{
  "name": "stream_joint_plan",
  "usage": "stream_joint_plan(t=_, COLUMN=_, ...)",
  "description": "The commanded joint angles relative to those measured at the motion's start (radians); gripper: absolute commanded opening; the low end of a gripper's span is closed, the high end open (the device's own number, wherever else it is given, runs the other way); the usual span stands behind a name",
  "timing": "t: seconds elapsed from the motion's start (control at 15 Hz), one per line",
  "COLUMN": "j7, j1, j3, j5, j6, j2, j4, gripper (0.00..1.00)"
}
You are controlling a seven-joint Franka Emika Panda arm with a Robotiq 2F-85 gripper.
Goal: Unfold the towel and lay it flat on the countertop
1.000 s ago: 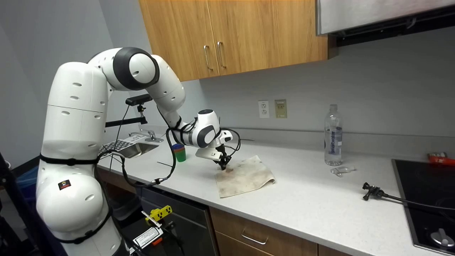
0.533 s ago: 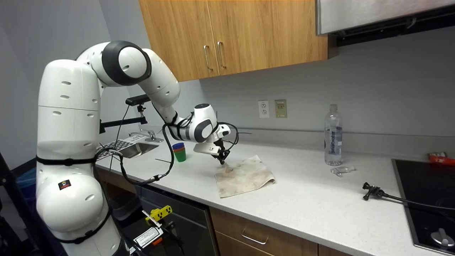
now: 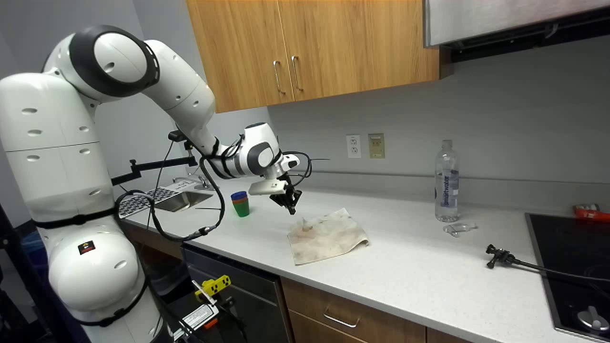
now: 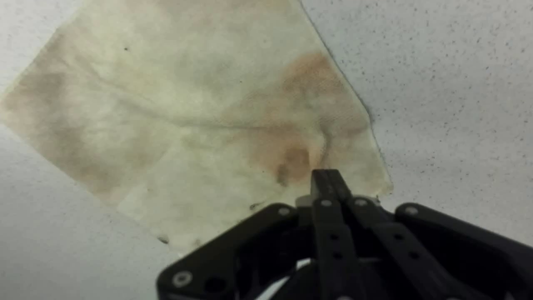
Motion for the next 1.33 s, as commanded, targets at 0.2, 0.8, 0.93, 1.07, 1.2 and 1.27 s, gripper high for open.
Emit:
stream_joint_plan(t=0.2, j7=0.054, j1=-0.015, j3=-0.014, j5=-0.135, j6=-0.015, j2=-0.257, j4=-0.162, gripper=0.00)
stream_joint_plan(t=0.8, j7=0.070, j1=-0.042, j3=-0.017, j5=-0.087, j6=0.043, j2=-0.422, j4=-0.222, gripper=0.43)
stream_joint_plan(t=0.93, j7=0.063, j1=-0.042, j3=-0.022, j5=-0.073, j6=0.064, j2=-0.448, j4=-0.247, gripper=0.57)
stream_joint_plan(t=1.07, j7=0.061, j1=-0.038, j3=-0.028, j5=-0.054, j6=0.084, j2=-0.481, j4=-0.281, gripper=0.72)
stream_joint_plan(t=1.2, j7=0.052, j1=-0.032, j3=-0.039, j5=-0.029, j6=0.122, j2=-0.515, j4=-0.322, gripper=0.88)
stream_joint_plan(t=1.27, j7=0.049, j1=-0.026, j3=-0.045, j5=-0.012, j6=0.158, j2=-0.533, j4=-0.346, gripper=0.94)
